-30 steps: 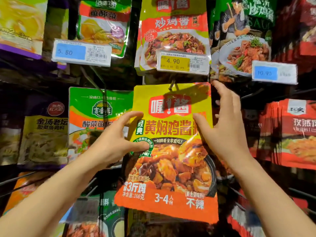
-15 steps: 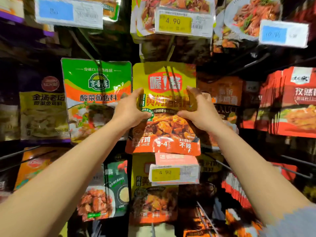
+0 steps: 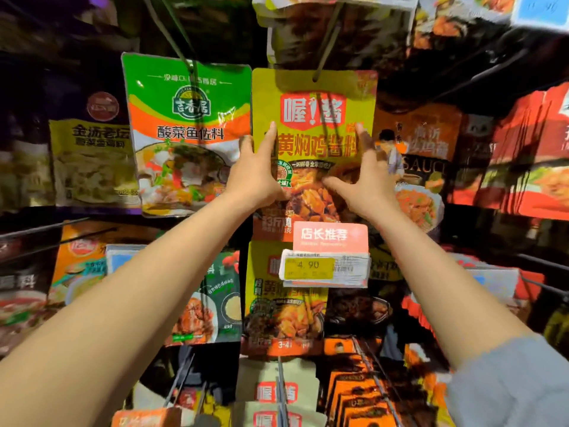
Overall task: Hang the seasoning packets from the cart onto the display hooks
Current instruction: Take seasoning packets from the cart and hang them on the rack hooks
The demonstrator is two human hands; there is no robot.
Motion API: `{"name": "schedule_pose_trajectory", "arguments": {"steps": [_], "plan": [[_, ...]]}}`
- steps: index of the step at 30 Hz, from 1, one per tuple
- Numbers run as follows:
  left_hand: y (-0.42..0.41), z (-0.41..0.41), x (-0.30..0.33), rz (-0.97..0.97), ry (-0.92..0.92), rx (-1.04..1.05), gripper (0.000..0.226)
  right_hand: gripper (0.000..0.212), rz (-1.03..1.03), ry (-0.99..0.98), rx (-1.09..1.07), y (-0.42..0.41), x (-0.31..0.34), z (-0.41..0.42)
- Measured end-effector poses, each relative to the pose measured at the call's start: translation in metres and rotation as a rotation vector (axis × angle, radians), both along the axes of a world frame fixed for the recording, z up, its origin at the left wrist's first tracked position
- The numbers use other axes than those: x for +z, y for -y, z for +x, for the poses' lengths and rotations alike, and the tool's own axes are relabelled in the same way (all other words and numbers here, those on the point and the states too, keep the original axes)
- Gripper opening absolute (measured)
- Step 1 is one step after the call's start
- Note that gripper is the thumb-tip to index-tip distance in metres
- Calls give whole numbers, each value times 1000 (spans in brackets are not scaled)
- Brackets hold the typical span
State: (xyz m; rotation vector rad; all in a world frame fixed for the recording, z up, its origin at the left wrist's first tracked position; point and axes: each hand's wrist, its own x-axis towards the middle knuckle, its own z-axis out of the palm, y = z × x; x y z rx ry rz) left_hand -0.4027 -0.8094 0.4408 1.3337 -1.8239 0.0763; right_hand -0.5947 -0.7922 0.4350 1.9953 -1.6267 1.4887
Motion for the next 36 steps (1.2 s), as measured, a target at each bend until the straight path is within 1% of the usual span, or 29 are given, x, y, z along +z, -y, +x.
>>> {"name": "schedule_pose_trajectory", "arguments": {"steps": [2,4,11,16,18,19,20,22,23,24,26,28,30,31,32,33,35,36], "plan": [[-1,1,0,23,37,16,126,104,-20,12,-9,3,-7,3],[-2,1,-1,42,62,23,128,104,-37,26,-8,9,-13,5],[4,-8,4,100,132,78,127,92,-55,33,-34,33,-19,7],[11,-11,12,197,162,123,128,87,-21,36,-65,54,-21,9],[11,-10,12,244,186,151,123,85,-34,31,-76,59,-23,11],[9,-10,11,235,230,190,115,85,-42,23,-87,59,-24,12],[7,-11,11,171,308,253,99,84,-53,2,-107,58,-24,13],[2,-12,13,-112,497,400,50,86,-100,-89,-178,51,-22,19],[-2,-14,16,-245,561,450,32,87,-145,-151,-218,46,-20,21],[-6,-15,21,-342,589,472,24,89,-213,-206,-253,42,-16,24],[-6,-14,30,-468,615,510,31,90,-381,-281,-316,38,-5,21],[1,-6,36,-515,631,581,49,88,-490,-319,-359,40,7,14],[8,2,37,-561,627,627,69,86,-532,-404,-380,45,19,10],[11,4,37,-555,642,606,76,86,-515,-489,-389,47,23,12],[15,4,37,-532,683,568,81,85,-451,-575,-386,49,28,14],[18,2,37,-503,726,519,83,82,-346,-639,-373,50,33,17],[22,-2,39,-404,785,401,83,76,-121,-686,-362,53,38,20],[26,-4,39,-333,813,357,81,74,-54,-690,-366,54,39,20]]}}
